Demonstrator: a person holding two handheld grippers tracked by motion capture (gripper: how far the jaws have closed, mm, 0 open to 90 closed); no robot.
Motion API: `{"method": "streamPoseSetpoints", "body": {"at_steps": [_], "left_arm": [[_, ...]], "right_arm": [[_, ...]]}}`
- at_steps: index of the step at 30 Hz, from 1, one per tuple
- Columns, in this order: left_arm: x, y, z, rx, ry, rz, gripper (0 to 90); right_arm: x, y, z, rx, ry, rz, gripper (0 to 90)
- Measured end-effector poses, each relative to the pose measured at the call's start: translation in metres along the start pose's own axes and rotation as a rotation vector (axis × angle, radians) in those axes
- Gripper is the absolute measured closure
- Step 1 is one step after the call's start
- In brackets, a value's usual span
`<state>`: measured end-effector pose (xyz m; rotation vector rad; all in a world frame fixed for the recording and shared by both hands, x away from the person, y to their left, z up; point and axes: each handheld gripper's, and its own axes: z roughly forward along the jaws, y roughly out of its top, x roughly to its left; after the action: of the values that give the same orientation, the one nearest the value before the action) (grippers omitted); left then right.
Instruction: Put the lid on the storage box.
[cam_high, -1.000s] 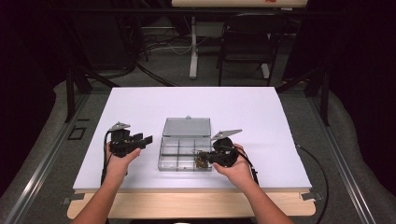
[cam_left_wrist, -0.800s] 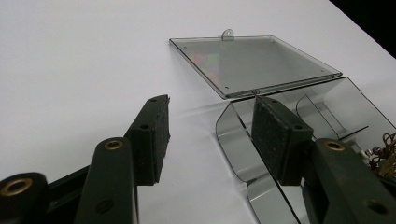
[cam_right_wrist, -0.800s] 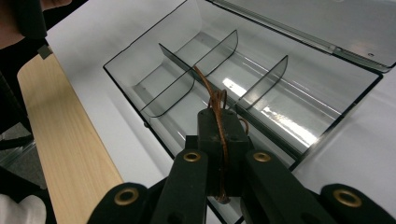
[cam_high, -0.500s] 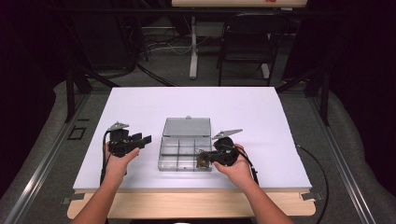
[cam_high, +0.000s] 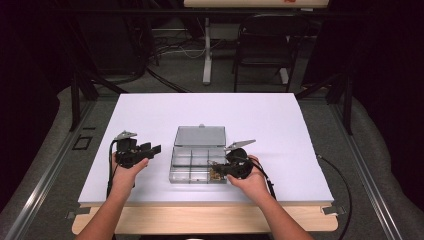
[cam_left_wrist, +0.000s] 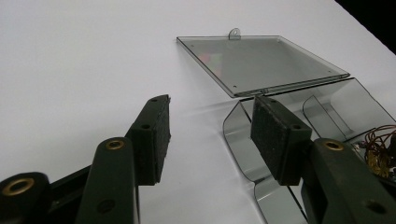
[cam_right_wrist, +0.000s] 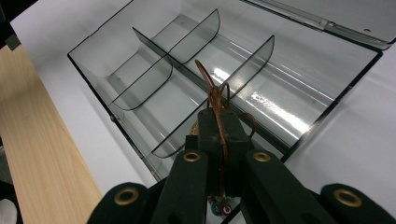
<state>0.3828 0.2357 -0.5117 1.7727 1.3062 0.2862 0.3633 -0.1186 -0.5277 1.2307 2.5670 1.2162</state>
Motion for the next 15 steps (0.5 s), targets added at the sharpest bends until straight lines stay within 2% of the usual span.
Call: {"method": "streamPoseSetpoints", "body": {"at_steps": [12,15], "left_arm": [[0.0009,-0.0010,0.0009,0.005,0.000,0.000,47.7],[0.0014,-0.0009,0.0014,0.013,-0.002,0.001,47.7]], "right_arm": [[-0.0015,-0.0011,0.0009,0.003,-0.015,0.007,89.6],[-0.0019,-0.0014,0.0030,0.012,-0.019,-0.004,89.7]]}}
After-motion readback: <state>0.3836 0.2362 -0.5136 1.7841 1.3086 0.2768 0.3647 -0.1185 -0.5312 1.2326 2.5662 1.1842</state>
